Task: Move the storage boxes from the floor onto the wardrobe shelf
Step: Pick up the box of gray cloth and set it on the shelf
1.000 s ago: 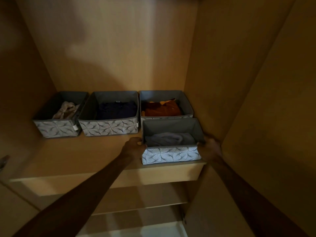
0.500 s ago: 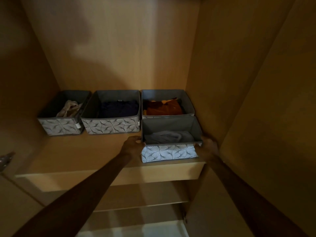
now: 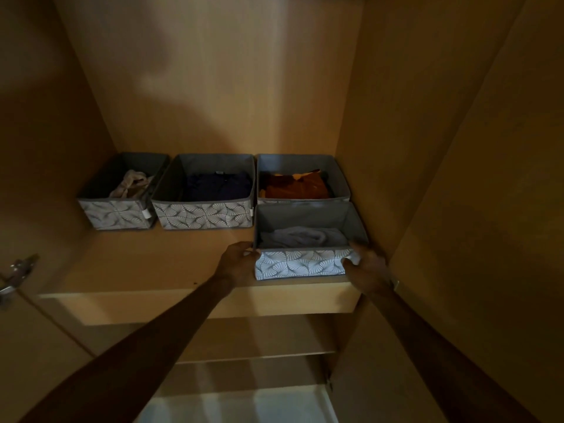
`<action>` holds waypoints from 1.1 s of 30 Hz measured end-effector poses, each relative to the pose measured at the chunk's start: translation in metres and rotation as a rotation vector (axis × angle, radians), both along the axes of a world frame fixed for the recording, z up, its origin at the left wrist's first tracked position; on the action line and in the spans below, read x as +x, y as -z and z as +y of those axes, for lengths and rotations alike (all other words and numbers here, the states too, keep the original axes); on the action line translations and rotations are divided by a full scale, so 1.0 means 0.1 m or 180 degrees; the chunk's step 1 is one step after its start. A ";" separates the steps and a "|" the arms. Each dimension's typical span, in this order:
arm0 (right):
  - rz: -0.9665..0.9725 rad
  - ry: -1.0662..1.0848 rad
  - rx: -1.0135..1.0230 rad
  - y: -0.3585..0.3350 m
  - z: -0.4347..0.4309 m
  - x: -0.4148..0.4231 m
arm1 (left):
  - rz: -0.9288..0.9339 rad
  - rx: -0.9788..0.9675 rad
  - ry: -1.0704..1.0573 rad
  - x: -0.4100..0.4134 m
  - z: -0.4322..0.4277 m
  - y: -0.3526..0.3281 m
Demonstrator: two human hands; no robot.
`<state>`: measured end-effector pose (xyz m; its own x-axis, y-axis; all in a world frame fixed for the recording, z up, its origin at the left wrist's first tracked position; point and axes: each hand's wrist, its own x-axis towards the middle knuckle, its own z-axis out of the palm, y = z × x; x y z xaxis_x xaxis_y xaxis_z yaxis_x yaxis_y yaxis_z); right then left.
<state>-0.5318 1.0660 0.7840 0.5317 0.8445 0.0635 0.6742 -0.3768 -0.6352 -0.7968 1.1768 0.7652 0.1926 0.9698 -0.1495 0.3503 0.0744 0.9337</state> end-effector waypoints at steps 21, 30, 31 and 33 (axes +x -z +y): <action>0.1141 -0.2594 -0.1268 1.28 -0.97 -1.91 | -0.0021 -0.0996 -0.2065 -1.45 -2.90 1.10; 0.0945 -0.4028 -0.1864 1.42 -2.08 -2.97 | -0.0367 -0.1028 -0.3422 -1.93 -4.79 1.21; 0.0952 -0.4133 -0.1890 1.40 -2.22 -3.07 | -0.0449 -0.0976 -0.3570 -1.96 -4.99 1.21; 0.0970 -0.4369 -0.1894 1.36 -2.59 -3.32 | -0.0599 -0.0851 -0.3925 -2.03 -5.51 1.16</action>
<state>-0.8642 0.8072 0.6484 -0.7293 0.5429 -0.4164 0.5802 0.1682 -0.7969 -0.9996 0.6253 0.6497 -0.7710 0.4647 -0.4355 -0.2203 0.4470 0.8670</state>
